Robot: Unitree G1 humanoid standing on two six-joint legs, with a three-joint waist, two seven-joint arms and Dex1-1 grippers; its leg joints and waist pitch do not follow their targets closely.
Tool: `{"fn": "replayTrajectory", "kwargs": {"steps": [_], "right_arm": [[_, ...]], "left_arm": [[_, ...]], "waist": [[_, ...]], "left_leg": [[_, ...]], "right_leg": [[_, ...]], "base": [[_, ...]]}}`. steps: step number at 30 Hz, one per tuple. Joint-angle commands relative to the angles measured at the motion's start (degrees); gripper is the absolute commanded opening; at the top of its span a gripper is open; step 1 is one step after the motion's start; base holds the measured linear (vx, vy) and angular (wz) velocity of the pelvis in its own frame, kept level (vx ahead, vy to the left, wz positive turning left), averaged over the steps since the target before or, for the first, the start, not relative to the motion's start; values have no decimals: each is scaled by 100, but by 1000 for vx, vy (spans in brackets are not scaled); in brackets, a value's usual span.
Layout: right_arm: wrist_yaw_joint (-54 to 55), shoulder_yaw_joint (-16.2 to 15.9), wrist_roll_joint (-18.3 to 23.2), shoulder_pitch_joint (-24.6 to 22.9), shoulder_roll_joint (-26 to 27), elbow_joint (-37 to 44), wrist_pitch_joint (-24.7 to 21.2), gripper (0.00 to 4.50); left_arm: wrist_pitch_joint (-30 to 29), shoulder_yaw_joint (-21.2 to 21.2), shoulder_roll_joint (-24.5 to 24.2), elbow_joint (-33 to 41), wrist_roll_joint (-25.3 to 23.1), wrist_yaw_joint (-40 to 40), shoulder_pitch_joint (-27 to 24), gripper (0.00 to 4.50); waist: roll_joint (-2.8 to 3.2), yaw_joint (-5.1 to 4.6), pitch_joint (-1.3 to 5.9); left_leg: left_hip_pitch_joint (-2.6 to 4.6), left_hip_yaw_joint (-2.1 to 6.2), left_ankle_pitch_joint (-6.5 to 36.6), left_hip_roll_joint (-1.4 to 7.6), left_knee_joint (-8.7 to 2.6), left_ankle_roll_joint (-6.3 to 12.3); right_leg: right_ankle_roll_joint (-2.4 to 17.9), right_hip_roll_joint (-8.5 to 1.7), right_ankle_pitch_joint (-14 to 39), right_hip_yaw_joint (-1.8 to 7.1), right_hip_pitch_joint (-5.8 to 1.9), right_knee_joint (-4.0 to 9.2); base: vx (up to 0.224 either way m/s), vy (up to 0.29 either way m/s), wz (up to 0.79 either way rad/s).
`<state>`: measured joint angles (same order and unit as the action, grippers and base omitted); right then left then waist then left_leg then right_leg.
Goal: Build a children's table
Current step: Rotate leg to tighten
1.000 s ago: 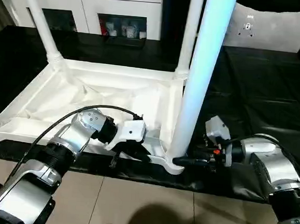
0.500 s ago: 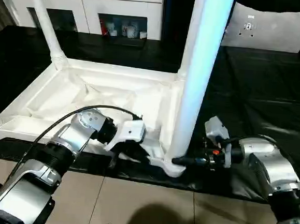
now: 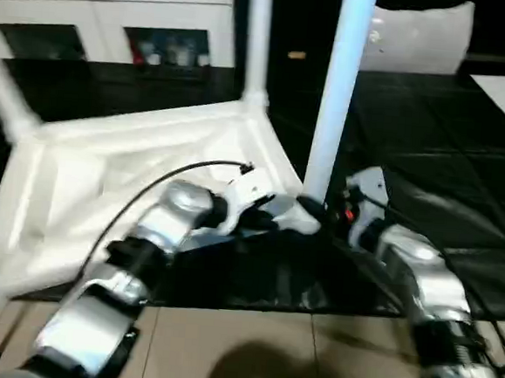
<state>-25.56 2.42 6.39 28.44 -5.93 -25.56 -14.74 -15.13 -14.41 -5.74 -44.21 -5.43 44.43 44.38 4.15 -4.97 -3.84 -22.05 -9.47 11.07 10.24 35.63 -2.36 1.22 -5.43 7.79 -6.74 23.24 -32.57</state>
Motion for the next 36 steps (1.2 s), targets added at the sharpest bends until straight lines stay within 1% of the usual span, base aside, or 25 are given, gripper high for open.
{"fn": "replayTrajectory", "kwargs": {"steps": [1,2,3,4,7,9,10,11,14,16,17,19,20,21,22,24,26,27,28,29,30,31,32,34,36], "right_arm": [[387,-249,207,199,724,-410,-26,194],[387,-249,207,199,724,-410,-26,194],[487,-140,239,243,833,-468,149,228],[493,-114,257,244,849,-467,160,263],[459,-78,235,144,782,-359,230,274],[369,-35,241,27,696,-248,389,300],[290,-24,255,-46,640,-172,461,309],[188,-24,270,-117,572,-99,505,317],[-354,-116,231,-405,148,119,736,345],[-743,-199,220,-534,-132,256,802,362],[-902,-243,187,-581,-267,301,860,362],[-1095,-286,159,-624,-437,341,904,389],[-1581,-323,165,-669,-828,434,968,389],[-1739,-333,182,-680,-939,463,971,400],[-2004,-373,232,-686,-1091,497,997,400],[-2354,-442,301,-697,-1266,540,1039,400],[-3029,-618,431,-751,-1527,652,1068,400],[-3162,-654,457,-761,-1577,671,1068,400],[-3457,-729,517,-769,-1680,705,1021,400],[-3698,-802,570,-760,-1775,719,945,373],[-3846,-841,607,-737,-1821,710,897,373],[-4134,-910,679,-681,-1907,678,804,365],[-4298,-948,714,-642,-1953,646,750,363],[-4501,-1005,724,-587,-2007,588,733,331],[-4805,-1110,724,-508,-2091,506,712,324]], "left_arm": [[142,228,411,184,188,-601,405,0],[142,228,411,184,188,-601,405,0],[131,254,430,189,162,-691,412,0],[132,246,417,198,148,-683,407,0],[153,197,295,286,103,-529,323,0],[206,128,195,314,65,-379,258,0],[228,93,138,335,45,-307,219,0],[283,55,81,356,30,-220,182,0],[583,-72,-156,433,59,253,17,0],[616,-154,-300,494,37,486,-64,0],[641,-192,-368,510,28,600,-97,0],[615,-237,-450,514,6,721,-126,0],[780,-377,-683,493,-41,1137,-195,0],[843,-413,-748,482,-54,1247,-211,0],[1003,-456,-833,470,-34,1460,-236,0],[1169,-508,-932,469,-6,1719,-265,0],[1456,-614,-1103,549,80,2266,-334,0],[1486,-632,-1135,575,104,2375,-348,0],[1600,-672,-1197,618,148,2594,-366,0],[1706,-708,-1244,647,191,2778,-376,0],[1712,-724,-1264,654,204,2850,-376,0],[1776,-768,-1311,659,221,3027,-363,0],[1823,-799,-1340,656,222,3137,-350,0],[1873,-840,-1377,647,209,3262,-329,0],[1975,-907,-1441,663,207,3489,-314,0]], "waist": [[-62,9,506],[-62,9,506],[-52,6,505],[-64,20,524],[-63,49,545],[-51,83,545],[-68,109,557],[-61,122,547],[-59,147,521],[-54,175,514],[-41,167,507],[-54,190,494],[-39,207,484],[-57,214,482],[-52,233,475],[-57,248,475],[-54,255,475],[-63,269,482],[-57,283,474],[-56,325,485],[-56,325,485],[-36,409,495],[-41,461,501],[-57,522,501],[-51,564,501]], "left_leg": [[11,109,1265,147,-376,579],[11,109,1265,147,-376,579],[-25,115,1171,155,-383,654],[-15,111,1059,171,-376,721],[-30,120,750,191,-366,924],[-20,115,637,207,-361,993],[-11,107,623,207,-358,1024],[-20,110,641,209,-364,1037],[-2,106,835,220,-379,987],[7,108,1041,232,-394,893],[9,98,1106,228,-395,872],[23,96,1278,219,-406,766],[36,105,1394,217,-412,697],[26,107,1419,217,-414,692],[42,100,1419,231,-415,680],[30,104,1458,223,-417,690],[49,97,1526,229,-418,677],[45,99,1529,222,-415,691],[36,95,1499,236,-422,720],[49,94,1451,250,-419,731],[49,94,1451,250,-419,731],[58,89,1339,280,-425,728],[79,83,1314,293,-425,719],[63,76,1265,295,-429,705],[83,66,1294,299,-431,657]], "right_leg": [[973,-312,2190,175,-350,469],[973,-312,2190,175,-350,469],[1025,-307,2001,163,-380,441],[1105,-316,1750,178,-379,412],[1272,-317,1220,186,-417,331],[1334,-328,1040,200,-415,309],[1355,-333,1002,205,-426,300],[1367,-334,1021,204,-435,297],[1342,-323,1226,204,-428,333],[1289,-328,1430,215,-436,349],[1289,-323,1487,222,-419,350],[1219,-321,1756,218,-415,383],[1143,-319,1974,212,-402,408],[1108,-315,2024,213,-414,414],[1092,-324,2041,234,-389,415],[1084,-322,2073,229,-407,416],[1094,-322,2111,229,-381,419],[1104,-324,2108,224,-399,419],[1135,-322,2068,232,-388,410],[1153,-319,2018,234,-387,408],[1153,-319,2018,234,-387,408],[1208,-318,1849,245,-377,371],[1243,-317,1762,252,-365,360],[1269,-322,1704,258,-373,325],[1273,-329,1735,266,-359,322]], "base": [[0,0,0],[0,0,0],[0,0,0],[0,0,0],[0,0,0],[0,0,0],[0,0,0],[0,0,0],[0,0,0],[0,0,0],[0,0,0],[0,0,0],[0,0,0],[0,0,0],[0,0,0],[0,0,0],[0,0,0],[0,0,0],[0,0,0],[0,0,0],[0,0,0],[0,0,0],[0,0,0],[0,0,0],[0,0,0]]}}
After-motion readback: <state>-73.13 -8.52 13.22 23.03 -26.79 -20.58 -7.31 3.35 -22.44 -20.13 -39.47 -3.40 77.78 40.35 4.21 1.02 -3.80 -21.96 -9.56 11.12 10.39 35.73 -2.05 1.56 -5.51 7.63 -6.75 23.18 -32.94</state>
